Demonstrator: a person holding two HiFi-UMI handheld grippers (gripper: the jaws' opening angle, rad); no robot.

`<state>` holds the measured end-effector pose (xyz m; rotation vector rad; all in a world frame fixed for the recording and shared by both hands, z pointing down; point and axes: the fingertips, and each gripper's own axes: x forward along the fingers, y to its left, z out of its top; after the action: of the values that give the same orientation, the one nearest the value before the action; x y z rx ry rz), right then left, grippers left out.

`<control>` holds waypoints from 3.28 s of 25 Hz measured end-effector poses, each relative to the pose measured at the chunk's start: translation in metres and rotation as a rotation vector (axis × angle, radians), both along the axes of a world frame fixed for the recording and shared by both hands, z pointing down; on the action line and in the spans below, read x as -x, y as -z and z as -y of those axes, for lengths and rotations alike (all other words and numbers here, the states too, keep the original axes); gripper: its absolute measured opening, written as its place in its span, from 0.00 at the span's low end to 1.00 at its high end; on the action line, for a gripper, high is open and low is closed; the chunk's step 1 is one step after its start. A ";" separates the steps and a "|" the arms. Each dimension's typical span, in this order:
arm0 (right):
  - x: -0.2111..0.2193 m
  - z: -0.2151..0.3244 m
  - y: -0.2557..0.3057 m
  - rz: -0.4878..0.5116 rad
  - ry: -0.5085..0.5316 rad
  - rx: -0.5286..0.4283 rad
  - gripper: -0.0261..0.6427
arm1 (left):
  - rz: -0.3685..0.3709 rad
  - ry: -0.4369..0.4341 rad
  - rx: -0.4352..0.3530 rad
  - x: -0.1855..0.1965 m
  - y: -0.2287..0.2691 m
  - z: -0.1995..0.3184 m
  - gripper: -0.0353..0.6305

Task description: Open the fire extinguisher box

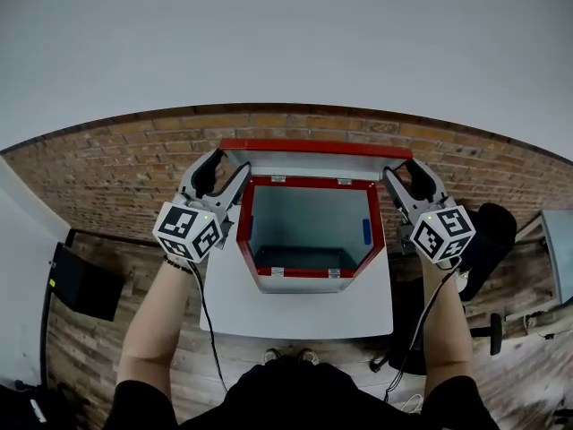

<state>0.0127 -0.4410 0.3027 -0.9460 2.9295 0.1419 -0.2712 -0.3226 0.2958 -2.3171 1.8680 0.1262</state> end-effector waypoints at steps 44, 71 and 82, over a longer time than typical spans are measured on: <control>0.033 0.078 0.026 -0.060 -0.091 -0.074 0.41 | 0.033 0.100 0.107 0.046 0.010 0.085 0.50; 0.030 -0.154 -0.022 0.044 0.115 0.060 0.07 | -0.079 -0.154 0.038 -0.108 -0.041 -0.112 0.12; 0.006 -0.197 -0.110 0.002 0.077 0.167 0.07 | -0.183 -0.183 0.146 -0.118 -0.114 -0.151 0.12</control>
<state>0.0064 -0.2443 0.4130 -0.8494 3.0082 -0.1085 -0.1536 -0.1717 0.4101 -2.6570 1.7954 0.2399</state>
